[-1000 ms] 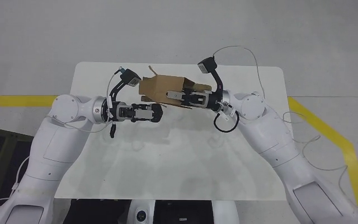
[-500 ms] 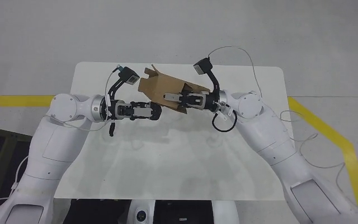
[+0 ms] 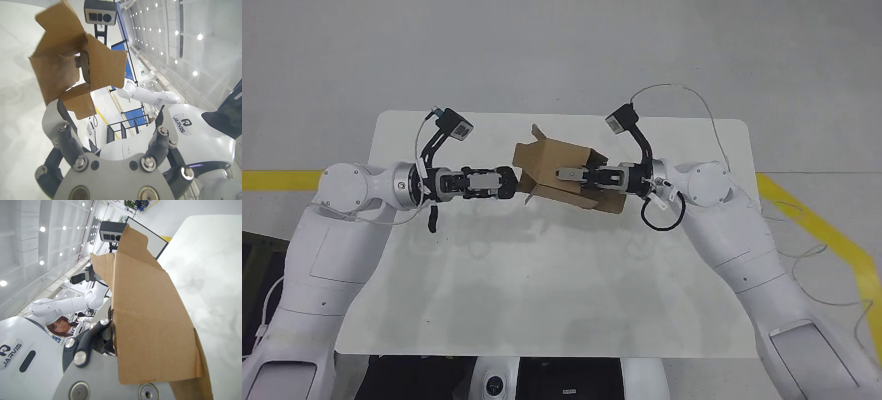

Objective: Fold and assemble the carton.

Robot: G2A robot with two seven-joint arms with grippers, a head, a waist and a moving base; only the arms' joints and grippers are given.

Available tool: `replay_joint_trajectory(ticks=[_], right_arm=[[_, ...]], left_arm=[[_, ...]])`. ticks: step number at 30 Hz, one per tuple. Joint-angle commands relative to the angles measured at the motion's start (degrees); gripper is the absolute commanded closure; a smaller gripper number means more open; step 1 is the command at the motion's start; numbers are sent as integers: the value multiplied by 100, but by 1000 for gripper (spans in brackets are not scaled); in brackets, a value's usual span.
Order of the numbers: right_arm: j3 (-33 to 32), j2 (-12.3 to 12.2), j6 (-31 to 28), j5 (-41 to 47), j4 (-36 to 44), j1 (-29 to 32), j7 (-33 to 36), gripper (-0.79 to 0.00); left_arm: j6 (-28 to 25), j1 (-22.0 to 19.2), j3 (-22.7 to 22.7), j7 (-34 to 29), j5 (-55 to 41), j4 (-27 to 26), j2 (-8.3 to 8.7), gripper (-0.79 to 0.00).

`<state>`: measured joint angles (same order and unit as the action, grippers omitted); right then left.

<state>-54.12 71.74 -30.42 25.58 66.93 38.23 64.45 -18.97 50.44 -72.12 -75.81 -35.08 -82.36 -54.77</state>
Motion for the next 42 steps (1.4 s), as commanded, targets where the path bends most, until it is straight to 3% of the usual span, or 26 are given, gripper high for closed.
replay_joint_trajectory(ticks=[1, 9, 20, 42], right_arm=[[-53, -26, 63, 59, -3, 20, 222, 0], [-266, -106, 167, 329, 77, 123, 725, 0], [-420, -145, 143, 588, 284, 214, 928, 0], [-112, -40, 149, 809, 386, 100, 1090, 0]], left_arm=[[6, -31, -24, 48, 89, 87, 5, -785], [-211, -125, 136, 281, 1121, 319, 13, -785], [-208, -263, 495, 342, 1689, 547, -28, -785], [-292, -247, 658, 81, 1610, 360, -24, -785]])
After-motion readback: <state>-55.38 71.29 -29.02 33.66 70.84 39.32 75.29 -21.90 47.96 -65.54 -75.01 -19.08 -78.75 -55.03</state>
